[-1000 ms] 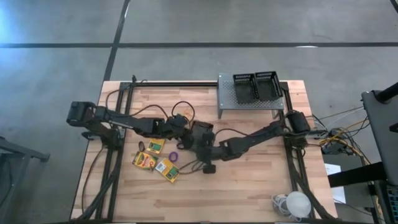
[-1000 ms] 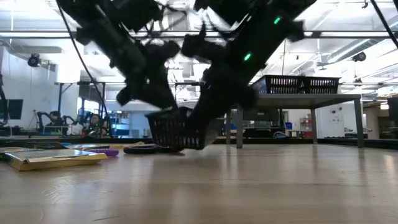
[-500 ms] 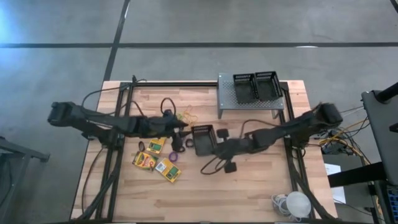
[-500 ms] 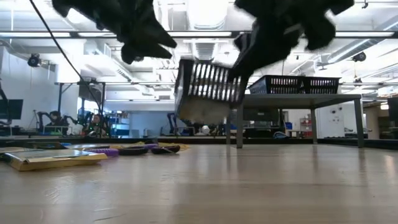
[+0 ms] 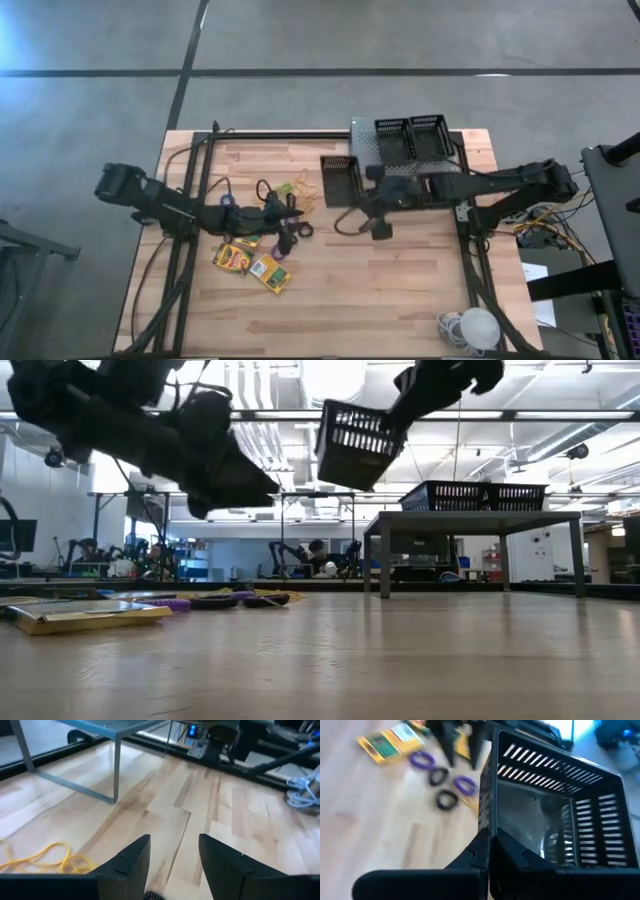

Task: Pick & Place Office Desk Supplies
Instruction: Put the black basket on the shelf

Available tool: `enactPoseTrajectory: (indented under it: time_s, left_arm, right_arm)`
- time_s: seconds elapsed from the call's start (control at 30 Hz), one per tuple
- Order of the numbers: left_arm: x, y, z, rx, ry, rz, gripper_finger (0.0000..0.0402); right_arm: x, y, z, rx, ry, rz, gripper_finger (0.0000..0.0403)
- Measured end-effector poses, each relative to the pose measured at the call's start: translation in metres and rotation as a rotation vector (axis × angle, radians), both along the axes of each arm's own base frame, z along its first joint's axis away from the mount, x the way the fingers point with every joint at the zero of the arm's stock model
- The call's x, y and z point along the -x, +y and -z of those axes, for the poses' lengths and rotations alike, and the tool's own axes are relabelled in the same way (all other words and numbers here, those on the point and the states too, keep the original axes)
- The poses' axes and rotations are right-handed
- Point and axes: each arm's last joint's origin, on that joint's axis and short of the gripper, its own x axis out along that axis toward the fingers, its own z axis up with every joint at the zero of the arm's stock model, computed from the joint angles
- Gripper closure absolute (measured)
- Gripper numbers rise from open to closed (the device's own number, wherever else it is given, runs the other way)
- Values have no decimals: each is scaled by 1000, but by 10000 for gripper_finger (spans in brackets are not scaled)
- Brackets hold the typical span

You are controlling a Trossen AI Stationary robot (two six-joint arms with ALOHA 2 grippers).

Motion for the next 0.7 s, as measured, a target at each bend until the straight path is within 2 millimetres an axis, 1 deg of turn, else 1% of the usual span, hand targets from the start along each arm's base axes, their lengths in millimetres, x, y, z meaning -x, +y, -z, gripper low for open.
enactPoseTrajectory:
  time_s: [0.03,0.1,0.17,0.2,0.27,0.33,0.4,0.5,0.6,0.7]
  left_arm:
    - [-1,0,4,1,14,-5,228]
    - [-8,-1,11,21,26,-18,228]
    - [-11,-1,20,42,60,-33,229]
    - [-17,-2,22,61,56,-45,229]
    - [-21,-3,28,84,67,-60,229]
    - [-26,-3,32,83,76,-67,229]
    - [-26,-3,36,72,86,-68,229]
    - [-27,-3,39,52,84,-81,229]
    - [-27,-3,38,45,81,-86,229]
    - [-27,-3,38,28,85,-87,229]
  right_arm:
    - [-1,-6,-4,12,4,9,392]
    - [-1,-18,-8,33,45,39,392]
    - [-1,-30,-8,38,80,73,392]
    - [-1,-36,-9,38,83,95,392]
    - [4,-47,-6,31,124,130,392]
    - [5,-56,-9,27,93,154,391]
    - [9,-64,-2,20,129,157,391]
    - [13,-75,5,16,135,178,391]
    - [16,-83,10,16,120,195,391]
    - [19,-89,16,17,144,194,390]
